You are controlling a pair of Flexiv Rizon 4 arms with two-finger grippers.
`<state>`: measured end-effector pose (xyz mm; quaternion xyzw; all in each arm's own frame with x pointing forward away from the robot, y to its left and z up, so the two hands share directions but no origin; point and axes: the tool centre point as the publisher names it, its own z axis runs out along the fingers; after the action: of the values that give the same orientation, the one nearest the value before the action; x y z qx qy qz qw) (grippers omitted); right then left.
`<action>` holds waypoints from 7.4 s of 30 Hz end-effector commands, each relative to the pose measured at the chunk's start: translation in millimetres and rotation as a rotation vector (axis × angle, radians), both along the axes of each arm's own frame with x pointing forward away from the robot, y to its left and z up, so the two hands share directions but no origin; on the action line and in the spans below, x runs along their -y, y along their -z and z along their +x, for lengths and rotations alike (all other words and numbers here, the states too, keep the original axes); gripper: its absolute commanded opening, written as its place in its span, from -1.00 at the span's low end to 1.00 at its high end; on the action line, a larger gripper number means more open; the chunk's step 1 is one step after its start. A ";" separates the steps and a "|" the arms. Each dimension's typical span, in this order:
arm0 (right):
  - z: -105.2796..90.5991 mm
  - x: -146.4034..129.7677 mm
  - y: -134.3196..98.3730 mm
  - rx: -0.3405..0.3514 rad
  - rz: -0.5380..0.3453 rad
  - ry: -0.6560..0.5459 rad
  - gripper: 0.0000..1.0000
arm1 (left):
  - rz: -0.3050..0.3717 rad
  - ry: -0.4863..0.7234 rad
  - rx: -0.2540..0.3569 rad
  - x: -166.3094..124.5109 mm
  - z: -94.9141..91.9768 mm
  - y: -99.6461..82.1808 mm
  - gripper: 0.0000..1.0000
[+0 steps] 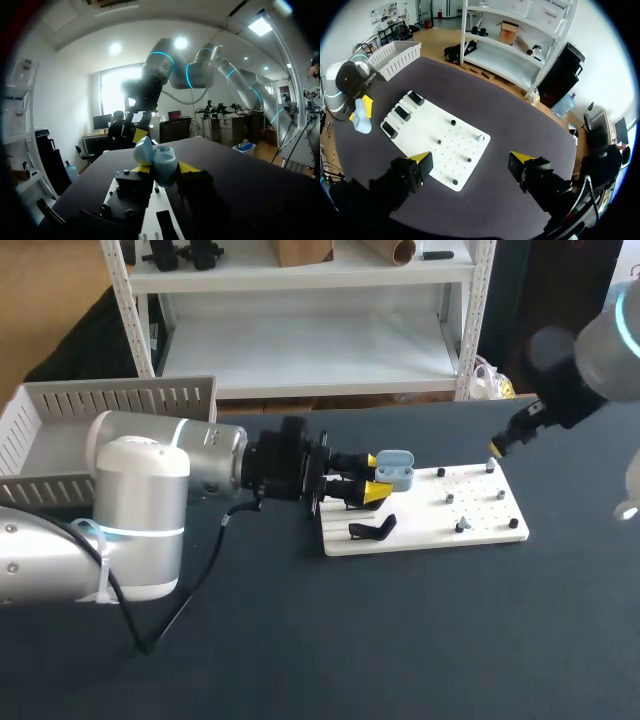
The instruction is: Pick up each earbud case from the left stands, insert the matching earbuds, close the lid, and place the case in the box.
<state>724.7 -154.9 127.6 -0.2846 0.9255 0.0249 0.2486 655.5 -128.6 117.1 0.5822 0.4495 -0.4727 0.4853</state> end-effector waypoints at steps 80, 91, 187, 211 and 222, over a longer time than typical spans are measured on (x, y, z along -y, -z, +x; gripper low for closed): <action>61.0 -7.4 104.5 -0.152 -0.261 0.232 -0.36 | -0.002 -0.005 0.002 0.2 -1.0 0.6 -1.00; 62.0 -7.7 107.3 -0.161 -0.265 0.237 -0.54 | -0.002 -0.005 0.002 0.2 -1.0 0.6 -1.00; -110.3 -107.8 -69.9 -0.298 -0.066 0.831 -1.00 | -0.002 -0.005 0.002 0.2 -1.0 0.6 -1.00; -85.2 -169.5 -68.5 -0.376 0.024 1.158 -1.00 | -0.002 -0.005 0.002 0.2 -1.0 0.6 -1.00; -85.2 -169.5 -68.5 -0.376 0.024 1.158 -1.00 | -0.002 -0.005 0.002 0.2 -1.0 0.6 -1.00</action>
<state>639.6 14.2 195.9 0.2772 0.9576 -0.0533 0.0577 655.5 -129.0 117.2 0.5821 0.4500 -0.4723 0.4855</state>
